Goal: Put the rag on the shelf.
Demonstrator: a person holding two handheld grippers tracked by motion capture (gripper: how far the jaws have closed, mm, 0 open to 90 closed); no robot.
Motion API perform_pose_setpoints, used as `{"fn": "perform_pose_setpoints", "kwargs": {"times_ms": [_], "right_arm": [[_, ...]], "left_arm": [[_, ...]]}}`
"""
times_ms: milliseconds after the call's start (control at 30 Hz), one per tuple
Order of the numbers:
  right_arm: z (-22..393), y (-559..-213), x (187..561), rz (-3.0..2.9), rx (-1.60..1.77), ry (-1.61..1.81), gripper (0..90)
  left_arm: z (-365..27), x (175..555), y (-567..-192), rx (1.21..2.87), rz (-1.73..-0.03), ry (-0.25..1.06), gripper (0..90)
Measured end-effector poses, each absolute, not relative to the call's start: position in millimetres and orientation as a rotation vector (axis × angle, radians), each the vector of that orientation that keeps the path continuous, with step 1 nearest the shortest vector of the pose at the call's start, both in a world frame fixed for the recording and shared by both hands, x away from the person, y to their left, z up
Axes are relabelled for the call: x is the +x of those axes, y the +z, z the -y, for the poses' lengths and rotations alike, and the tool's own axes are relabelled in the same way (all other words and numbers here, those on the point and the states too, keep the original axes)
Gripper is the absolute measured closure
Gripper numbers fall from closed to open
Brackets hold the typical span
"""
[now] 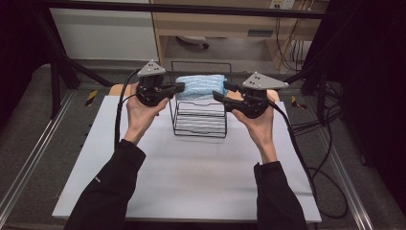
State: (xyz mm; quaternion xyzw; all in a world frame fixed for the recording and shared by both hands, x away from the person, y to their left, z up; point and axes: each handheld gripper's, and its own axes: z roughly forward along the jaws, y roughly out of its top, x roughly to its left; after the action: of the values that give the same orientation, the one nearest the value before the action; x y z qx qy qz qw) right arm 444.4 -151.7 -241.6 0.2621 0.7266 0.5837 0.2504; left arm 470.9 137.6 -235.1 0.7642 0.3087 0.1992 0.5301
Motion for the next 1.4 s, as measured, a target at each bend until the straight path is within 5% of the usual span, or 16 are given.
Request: {"fn": "perform_pose_setpoints", "kwargs": {"times_ms": [133,300,467,1400], "right_arm": [[148.5,-233.7,444.7,-1.962,0.72,1.621,50.1],[139.6,-230.6,448.7,-2.011,0.77,1.632,76.4],[139.2,-240.3,453.8,-2.068,0.827,1.586,89.5],[149.4,-279.8,469.5,-2.042,0.894,1.491,86.0]], "left_arm": [[-137.0,471.1,-238.1,1.827,-0.735,0.479,89.7],[-137.4,471.6,-241.4,1.825,-0.732,0.477,89.7],[-137.3,471.7,-244.3,1.826,-0.728,0.481,89.7],[-132.6,477.9,-266.3,1.812,-0.739,0.498,87.9]]}}
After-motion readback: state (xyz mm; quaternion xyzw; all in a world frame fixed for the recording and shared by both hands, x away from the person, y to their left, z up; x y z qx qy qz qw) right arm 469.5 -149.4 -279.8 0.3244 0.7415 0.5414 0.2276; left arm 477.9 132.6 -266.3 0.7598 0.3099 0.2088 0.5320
